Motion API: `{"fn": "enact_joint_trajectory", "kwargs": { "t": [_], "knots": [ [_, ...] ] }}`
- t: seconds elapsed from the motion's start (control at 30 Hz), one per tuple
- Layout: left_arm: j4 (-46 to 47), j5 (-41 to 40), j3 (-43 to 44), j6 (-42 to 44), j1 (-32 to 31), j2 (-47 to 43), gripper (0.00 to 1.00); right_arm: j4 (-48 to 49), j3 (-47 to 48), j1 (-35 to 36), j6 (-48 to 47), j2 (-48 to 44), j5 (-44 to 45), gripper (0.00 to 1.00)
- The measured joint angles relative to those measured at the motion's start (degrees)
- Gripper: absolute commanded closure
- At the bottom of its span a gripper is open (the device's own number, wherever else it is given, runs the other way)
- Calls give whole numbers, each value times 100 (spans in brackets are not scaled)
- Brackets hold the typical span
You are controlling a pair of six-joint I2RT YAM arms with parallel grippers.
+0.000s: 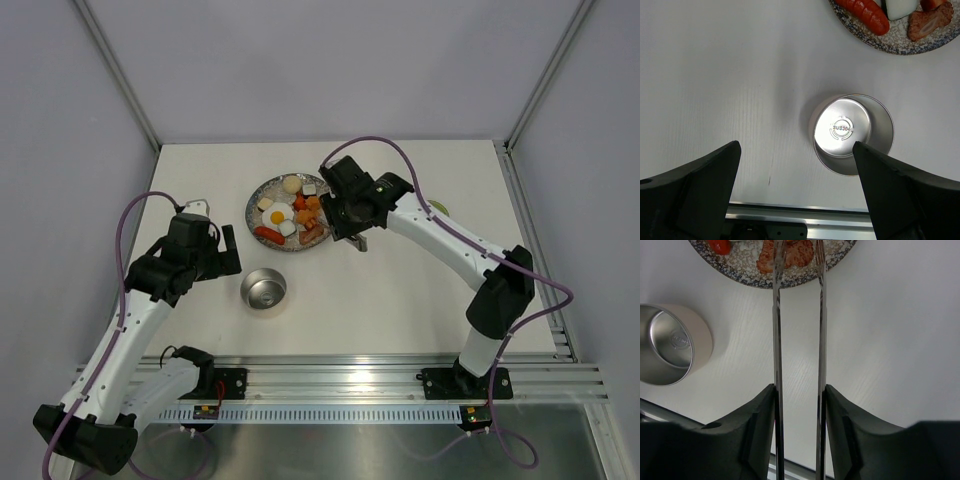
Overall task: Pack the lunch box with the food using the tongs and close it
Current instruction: Pick up the fake food from the plate.
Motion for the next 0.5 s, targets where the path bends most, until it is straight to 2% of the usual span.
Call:
{"fn": "enact_joint_trajectory", "kwargs": {
  "t": [0.23,0.5],
  "knots": [
    [0,0,0,-35,0,0,1,37,295,-59,-48,273,11,47],
    [-20,-4,0,-39,0,-26,1,149,817,-514,-114,925,-153,48]
  ]
}}
